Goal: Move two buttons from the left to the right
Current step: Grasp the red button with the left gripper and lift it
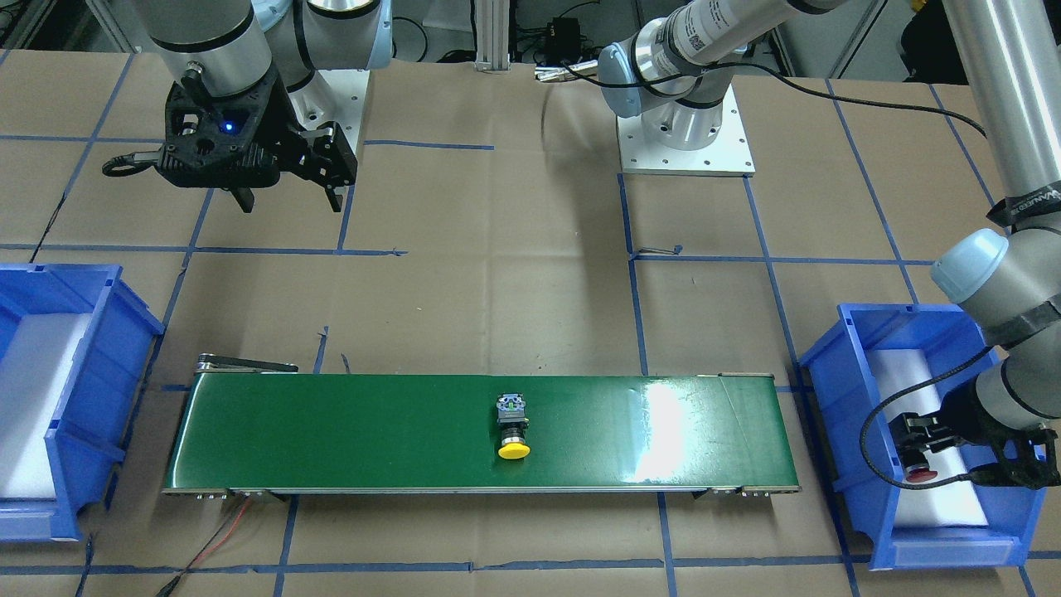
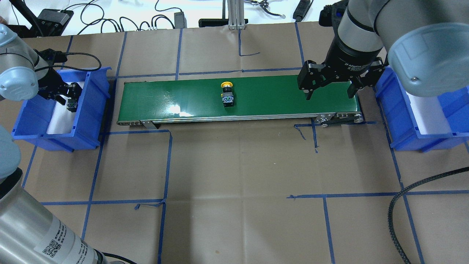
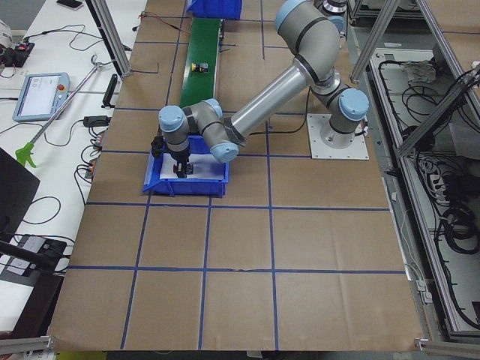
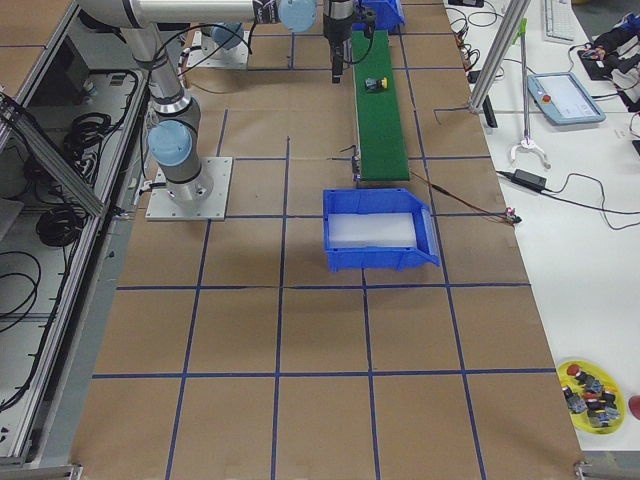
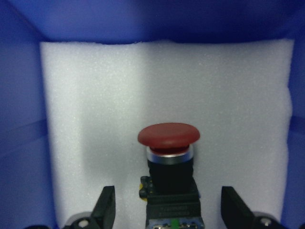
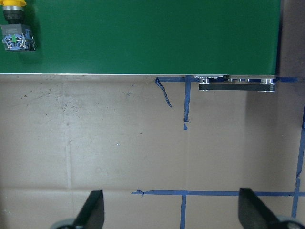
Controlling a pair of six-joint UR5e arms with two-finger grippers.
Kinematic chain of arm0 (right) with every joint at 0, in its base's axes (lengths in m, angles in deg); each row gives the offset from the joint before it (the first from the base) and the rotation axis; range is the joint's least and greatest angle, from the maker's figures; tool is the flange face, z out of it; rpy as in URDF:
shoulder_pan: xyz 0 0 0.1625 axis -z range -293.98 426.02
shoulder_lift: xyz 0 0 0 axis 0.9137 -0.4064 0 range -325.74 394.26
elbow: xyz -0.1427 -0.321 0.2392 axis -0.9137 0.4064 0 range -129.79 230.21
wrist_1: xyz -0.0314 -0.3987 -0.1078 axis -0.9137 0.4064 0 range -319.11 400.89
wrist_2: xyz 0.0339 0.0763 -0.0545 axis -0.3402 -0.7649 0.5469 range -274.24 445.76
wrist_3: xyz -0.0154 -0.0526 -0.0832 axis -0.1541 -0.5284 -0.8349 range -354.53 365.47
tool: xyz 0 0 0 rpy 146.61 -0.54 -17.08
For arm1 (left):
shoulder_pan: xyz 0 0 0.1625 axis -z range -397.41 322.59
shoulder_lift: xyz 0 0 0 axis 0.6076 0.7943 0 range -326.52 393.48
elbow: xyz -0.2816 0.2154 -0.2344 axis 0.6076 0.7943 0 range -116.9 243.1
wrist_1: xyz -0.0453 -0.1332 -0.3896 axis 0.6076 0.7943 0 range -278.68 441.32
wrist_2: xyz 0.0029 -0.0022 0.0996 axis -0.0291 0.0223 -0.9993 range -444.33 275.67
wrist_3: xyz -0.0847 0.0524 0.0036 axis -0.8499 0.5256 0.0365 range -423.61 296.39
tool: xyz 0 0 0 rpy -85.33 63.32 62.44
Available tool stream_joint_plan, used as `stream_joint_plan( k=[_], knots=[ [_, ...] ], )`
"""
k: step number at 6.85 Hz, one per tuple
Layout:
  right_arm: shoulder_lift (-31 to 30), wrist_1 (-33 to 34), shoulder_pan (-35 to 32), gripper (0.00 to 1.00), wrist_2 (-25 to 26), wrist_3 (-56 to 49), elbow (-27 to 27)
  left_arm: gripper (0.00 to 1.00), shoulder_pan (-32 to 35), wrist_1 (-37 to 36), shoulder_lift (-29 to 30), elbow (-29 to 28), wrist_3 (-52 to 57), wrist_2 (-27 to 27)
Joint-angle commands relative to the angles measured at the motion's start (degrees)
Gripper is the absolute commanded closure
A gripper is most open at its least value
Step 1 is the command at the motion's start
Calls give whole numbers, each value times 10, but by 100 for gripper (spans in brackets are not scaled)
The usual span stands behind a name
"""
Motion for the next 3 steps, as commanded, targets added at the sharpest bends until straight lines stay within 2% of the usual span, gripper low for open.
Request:
stream_joint_plan(
  k=[1,3],
  knots=[
    [0,0,0,0,0,0,0,91,0,4,-3,-11,-7,4],
    [0,1,0,0,0,0,0,92,-2,26,-20,-33,-6,2]
  ],
)
